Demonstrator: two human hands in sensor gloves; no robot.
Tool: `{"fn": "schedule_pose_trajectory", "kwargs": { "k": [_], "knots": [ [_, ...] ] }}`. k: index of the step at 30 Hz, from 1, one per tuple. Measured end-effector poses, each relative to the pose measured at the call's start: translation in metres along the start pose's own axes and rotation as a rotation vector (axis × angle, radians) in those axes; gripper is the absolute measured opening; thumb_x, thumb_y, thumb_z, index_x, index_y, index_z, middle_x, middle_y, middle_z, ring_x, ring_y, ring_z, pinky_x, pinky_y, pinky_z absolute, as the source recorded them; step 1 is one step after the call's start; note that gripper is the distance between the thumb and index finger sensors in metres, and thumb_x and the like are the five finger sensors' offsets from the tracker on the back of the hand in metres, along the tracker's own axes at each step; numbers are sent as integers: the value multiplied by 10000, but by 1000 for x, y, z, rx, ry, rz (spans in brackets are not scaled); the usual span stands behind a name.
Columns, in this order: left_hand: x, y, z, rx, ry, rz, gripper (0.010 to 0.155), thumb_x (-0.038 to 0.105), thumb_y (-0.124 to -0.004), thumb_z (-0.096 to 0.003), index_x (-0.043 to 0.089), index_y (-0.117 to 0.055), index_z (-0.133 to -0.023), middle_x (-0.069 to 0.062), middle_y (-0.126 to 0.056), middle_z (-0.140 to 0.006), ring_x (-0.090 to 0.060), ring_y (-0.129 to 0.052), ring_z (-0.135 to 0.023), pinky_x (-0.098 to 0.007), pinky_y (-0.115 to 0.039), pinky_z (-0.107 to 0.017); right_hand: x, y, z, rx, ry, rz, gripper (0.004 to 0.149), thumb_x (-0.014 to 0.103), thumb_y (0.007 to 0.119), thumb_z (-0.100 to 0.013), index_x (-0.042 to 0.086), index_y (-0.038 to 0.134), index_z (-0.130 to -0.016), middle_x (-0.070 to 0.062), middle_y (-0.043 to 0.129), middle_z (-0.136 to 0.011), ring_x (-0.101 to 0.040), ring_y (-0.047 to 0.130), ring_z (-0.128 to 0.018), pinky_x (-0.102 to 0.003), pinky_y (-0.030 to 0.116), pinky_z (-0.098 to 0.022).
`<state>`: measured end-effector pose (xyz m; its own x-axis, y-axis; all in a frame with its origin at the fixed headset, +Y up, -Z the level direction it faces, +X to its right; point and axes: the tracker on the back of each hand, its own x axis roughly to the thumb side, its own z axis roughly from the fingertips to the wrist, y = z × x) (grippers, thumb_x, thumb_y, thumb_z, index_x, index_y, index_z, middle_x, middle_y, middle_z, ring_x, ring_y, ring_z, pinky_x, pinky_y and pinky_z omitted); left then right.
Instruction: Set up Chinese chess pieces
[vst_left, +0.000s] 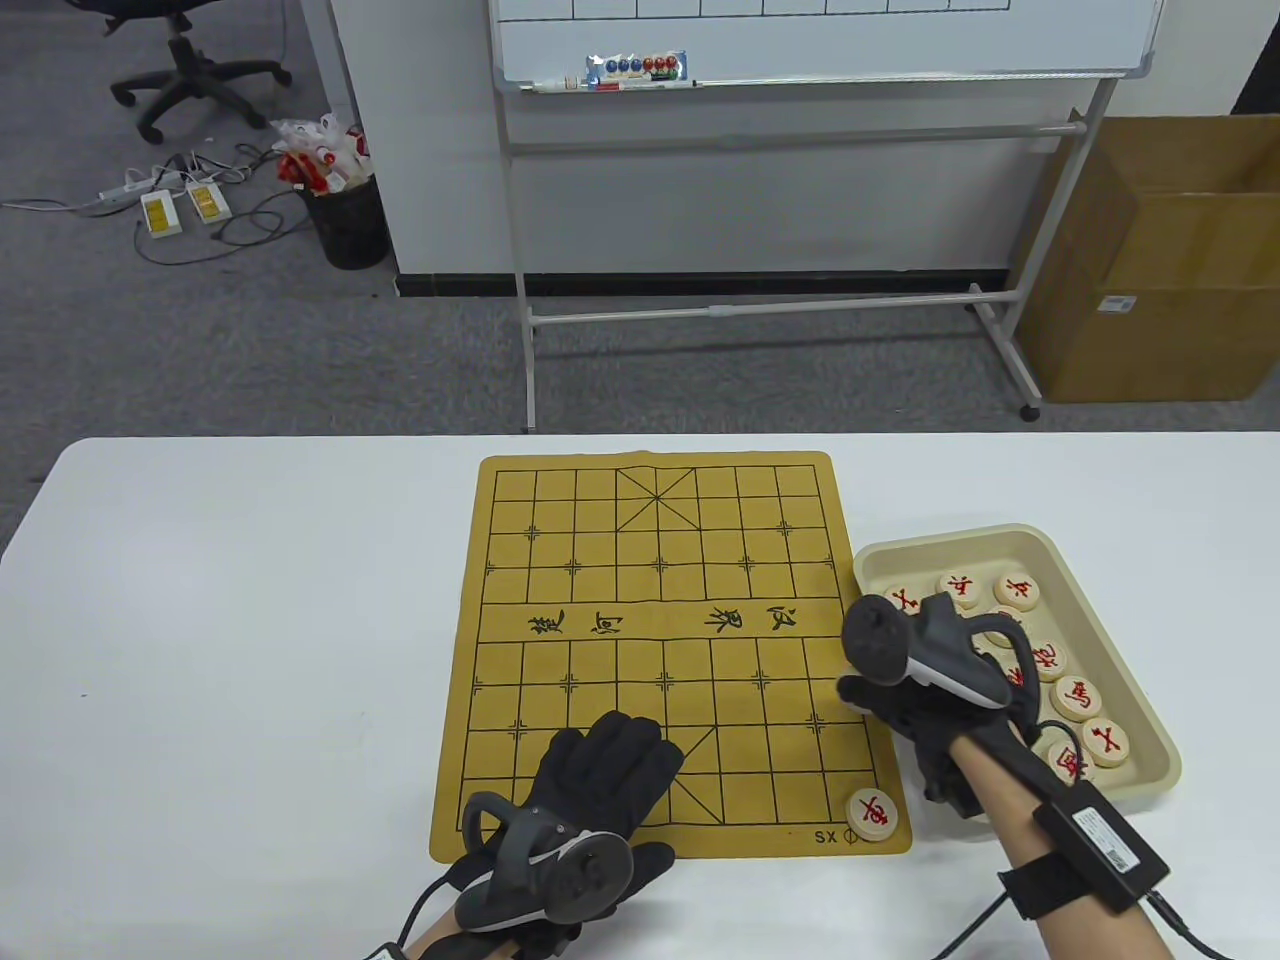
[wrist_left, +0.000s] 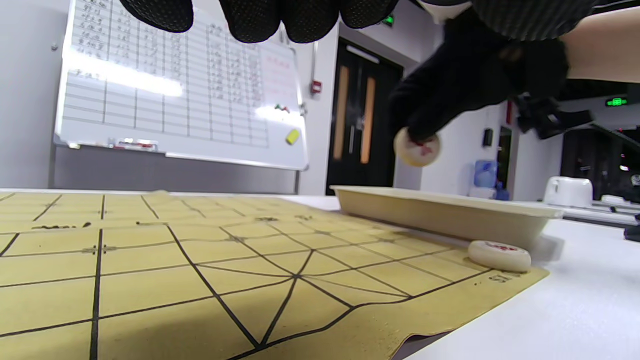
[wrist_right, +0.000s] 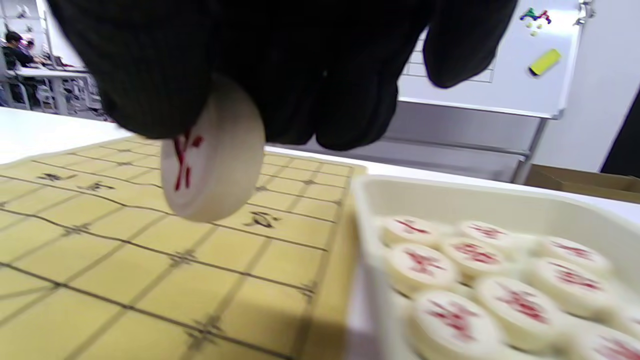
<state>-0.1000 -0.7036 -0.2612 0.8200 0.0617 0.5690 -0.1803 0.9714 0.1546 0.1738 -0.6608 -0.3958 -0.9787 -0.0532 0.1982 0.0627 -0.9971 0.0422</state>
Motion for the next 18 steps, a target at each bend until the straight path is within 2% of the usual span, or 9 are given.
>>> {"fn": "schedule_pose_trajectory", "kwargs": {
  "k": [2, 6, 9, 12, 18],
  "knots": [
    [0, 0, 0, 1, 0, 0, 837, 617, -634, -376, 287, -369, -1098, -43, -398, -1196, -322, -441, -1132, -630, -472, -783, 18, 10, -14, -1, -11, -24, 519, 476, 841, -400, 233, 827, -859, -13, 957, -754, -249, 955, -742, -604, 612, -736],
    [-1, 1, 1, 6, 0, 4, 840, 617, -634, -376, 286, -363, -1099, -44, -396, -1197, -321, -440, -1133, -628, -472, -784, 45, 41, -47, 80, -7, -20, 518, 452, 830, -411, 223, 821, -877, -27, 956, -766, -262, 952, -748, -608, 607, -736],
    [-1, 2, 1, 11, -1, 11, 839, 616, -634, -377, 286, -362, -1098, -44, -393, -1197, -320, -437, -1133, -629, -469, -784, 50, 55, -63, 92, 4, 23, 514, 448, 815, -413, 230, 823, -879, -20, 963, -759, -252, 959, -738, -593, 625, -733],
    [0, 2, 2, 12, -7, 9, 839, 615, -634, -377, 286, -361, -1099, -44, -390, -1198, -319, -434, -1135, -629, -466, -786, 50, 65, -75, 129, 14, -29, 510, 434, 809, -421, 219, 826, -883, -30, 962, -766, -261, 954, -745, -596, 619, -733],
    [-1, 4, 3, 26, -5, 8, 841, 619, -627, -376, 287, -357, -1100, -42, -387, -1199, -320, -430, -1136, -629, -463, -788, 49, 74, -83, 154, 47, 3, 506, 395, 773, -456, 187, 832, -913, -57, 968, -803, -293, 947, -776, -598, 617, -731]
  ]
}}
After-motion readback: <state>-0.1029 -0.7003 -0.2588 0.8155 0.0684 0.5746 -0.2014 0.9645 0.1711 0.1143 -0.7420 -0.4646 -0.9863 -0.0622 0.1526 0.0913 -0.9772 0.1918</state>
